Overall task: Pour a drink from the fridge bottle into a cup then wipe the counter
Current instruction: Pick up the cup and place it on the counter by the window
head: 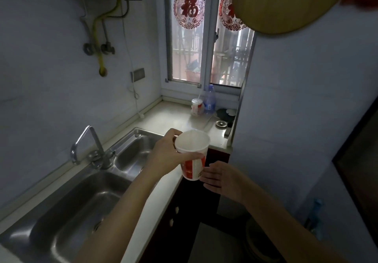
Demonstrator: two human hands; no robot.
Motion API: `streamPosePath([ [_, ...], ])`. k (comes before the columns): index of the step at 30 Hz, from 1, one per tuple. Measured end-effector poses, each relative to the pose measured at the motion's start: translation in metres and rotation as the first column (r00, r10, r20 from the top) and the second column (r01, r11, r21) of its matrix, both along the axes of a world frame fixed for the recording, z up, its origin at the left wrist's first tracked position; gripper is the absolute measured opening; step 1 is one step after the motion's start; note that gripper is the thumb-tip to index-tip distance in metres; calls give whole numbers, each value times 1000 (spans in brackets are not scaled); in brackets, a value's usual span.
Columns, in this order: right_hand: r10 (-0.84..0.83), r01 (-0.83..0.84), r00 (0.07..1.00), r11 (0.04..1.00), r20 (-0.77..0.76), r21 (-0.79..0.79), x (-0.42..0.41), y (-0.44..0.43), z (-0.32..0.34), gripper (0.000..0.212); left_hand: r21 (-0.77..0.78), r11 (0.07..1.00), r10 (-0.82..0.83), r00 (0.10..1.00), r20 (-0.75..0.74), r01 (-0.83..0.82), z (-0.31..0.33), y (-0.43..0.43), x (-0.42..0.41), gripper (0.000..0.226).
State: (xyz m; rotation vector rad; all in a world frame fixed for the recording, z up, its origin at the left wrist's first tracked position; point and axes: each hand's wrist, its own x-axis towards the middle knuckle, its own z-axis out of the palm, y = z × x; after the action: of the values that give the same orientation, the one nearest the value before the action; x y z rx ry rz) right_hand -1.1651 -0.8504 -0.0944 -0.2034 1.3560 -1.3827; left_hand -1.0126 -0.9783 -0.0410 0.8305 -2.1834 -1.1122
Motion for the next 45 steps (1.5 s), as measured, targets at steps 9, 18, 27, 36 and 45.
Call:
streamPosePath([
  [9, 33, -33, 999, 999, -5, -11, -87, -122, 13, 24, -24, 998, -52, 998, -28, 51, 10, -120, -83, 71],
  [18, 90, -90, 995, 996, 29, -6, -138, -202, 13, 35, -49, 998, -40, 999, -5, 39, 12, -201, -132, 74],
  [27, 178, -179, 984, 983, -33, -39, -205, -290, 10, 44, -88, 996, 7, 1000, 5, -7, 14, -275, -191, 70],
  [36, 298, -301, 953, 951, -58, -66, -291, -390, -3, 39, -68, 992, 104, 994, 20, -103, -2, -360, -263, 66],
  [45, 241, -252, 959, 966, 148, 62, -329, -457, -67, 38, 40, 981, 188, 979, 73, -191, -64, -407, -310, 75],
])
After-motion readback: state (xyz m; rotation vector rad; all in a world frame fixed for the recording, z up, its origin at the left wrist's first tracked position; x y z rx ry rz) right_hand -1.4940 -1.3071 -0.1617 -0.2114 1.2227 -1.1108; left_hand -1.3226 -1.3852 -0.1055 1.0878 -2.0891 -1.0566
